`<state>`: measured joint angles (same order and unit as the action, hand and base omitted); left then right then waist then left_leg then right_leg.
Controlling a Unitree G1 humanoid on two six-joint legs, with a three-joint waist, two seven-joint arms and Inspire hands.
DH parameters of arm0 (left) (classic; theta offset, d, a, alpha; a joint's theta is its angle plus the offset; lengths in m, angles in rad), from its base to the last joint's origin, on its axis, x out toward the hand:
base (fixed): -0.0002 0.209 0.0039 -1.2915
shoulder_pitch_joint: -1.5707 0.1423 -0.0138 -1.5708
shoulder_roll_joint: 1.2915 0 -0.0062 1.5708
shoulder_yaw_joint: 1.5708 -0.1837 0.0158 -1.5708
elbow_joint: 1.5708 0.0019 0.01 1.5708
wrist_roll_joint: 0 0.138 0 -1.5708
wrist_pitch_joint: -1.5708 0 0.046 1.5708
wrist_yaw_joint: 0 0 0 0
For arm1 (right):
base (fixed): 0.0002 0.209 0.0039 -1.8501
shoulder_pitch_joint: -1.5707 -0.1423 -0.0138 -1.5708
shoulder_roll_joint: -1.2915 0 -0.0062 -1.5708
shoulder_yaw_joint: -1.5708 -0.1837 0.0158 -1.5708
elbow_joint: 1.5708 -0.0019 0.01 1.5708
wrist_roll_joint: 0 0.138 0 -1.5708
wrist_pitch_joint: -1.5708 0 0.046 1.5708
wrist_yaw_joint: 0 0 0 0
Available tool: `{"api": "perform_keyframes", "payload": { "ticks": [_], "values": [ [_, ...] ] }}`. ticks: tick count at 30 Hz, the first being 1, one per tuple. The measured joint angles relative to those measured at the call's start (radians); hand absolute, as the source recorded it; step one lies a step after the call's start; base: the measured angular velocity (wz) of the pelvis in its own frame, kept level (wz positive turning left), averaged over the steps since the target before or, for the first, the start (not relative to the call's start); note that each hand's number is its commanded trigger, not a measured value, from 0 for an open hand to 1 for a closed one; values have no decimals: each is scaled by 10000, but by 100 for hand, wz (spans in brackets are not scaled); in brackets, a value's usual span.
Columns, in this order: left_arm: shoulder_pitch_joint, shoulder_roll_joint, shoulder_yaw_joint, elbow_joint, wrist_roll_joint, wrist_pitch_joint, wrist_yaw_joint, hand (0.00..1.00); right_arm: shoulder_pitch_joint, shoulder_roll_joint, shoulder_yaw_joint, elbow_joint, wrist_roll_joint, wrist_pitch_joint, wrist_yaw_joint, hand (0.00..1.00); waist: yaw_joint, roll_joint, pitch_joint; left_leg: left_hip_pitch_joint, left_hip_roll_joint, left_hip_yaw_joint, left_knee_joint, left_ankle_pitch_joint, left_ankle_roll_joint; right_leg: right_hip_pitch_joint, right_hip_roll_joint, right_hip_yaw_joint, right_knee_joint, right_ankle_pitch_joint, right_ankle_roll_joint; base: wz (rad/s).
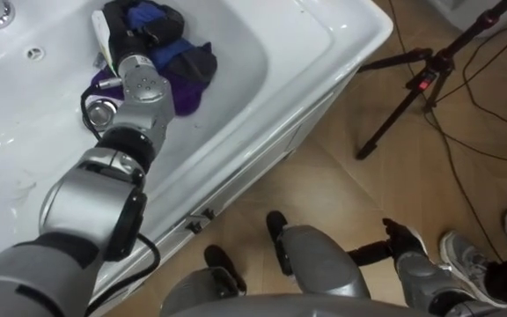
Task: Wipe basin
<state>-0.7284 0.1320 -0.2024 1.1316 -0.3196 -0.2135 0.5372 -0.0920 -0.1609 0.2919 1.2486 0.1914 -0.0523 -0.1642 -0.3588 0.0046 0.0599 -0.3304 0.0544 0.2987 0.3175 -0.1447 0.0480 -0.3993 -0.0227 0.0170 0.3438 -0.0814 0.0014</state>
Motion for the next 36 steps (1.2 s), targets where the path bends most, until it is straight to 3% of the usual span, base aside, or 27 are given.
{"api": "perform_keyframes", "payload": {
  "ticks": [2,8,13,18,22,28,33,36],
  "values": [
    [89,36,4,22,158,-166,-5,100,139,0,-16,-149,8,22,-14,0,18,-59,37,78,-25,11,-48,0,-2,24,-6,40,20,-79,-2,0],
    [387,269,-135,229,1112,-502,-198,100,190,-82,-18,-193,-6,263,-76,0,151,-82,30,217,-53,138,-130,-21,-15,-4,-6,170,198,-150,-5,-6],
    [720,500,32,321,2010,-611,-546,100,246,-95,-21,-289,4,330,-75,0,495,-109,13,420,23,402,-166,-100,-78,24,98,398,241,-214,-35,-16],
    [1007,589,23,361,2954,-684,-589,100,236,-200,-23,-314,96,319,-77,0,653,-125,-15,478,21,394,-183,-112,-123,81,145,366,235,-242,-91,-1],
    [1445,733,139,375,4098,-706,-555,100,167,-220,-408,-288,130,318,-74,0,808,-234,-212,654,33,417,-347,-76,-202,212,200,378,167,-262,-150,-3],
    [2382,855,88,486,5157,-704,-285,100,378,-408,-587,-412,386,251,-164,0,1119,-149,-321,1056,133,378,-443,-132,-336,693,261,353,1,-283,-258,0],
    [3229,1337,221,500,6056,-676,-130,100,605,-438,-964,-220,368,234,-227,0,1472,-22,-403,1096,159,81,-467,-99,-407,877,284,-5,-147,-358,-337,19],
    [3512,1563,199,528,6095,-455,35,100,548,-490,-1106,-18,387,230,-217,0,1684,112,-476,1044,156,-100,-477,-65,-448,923,267,-177,-178,-374,-371,17]
  ]
}}
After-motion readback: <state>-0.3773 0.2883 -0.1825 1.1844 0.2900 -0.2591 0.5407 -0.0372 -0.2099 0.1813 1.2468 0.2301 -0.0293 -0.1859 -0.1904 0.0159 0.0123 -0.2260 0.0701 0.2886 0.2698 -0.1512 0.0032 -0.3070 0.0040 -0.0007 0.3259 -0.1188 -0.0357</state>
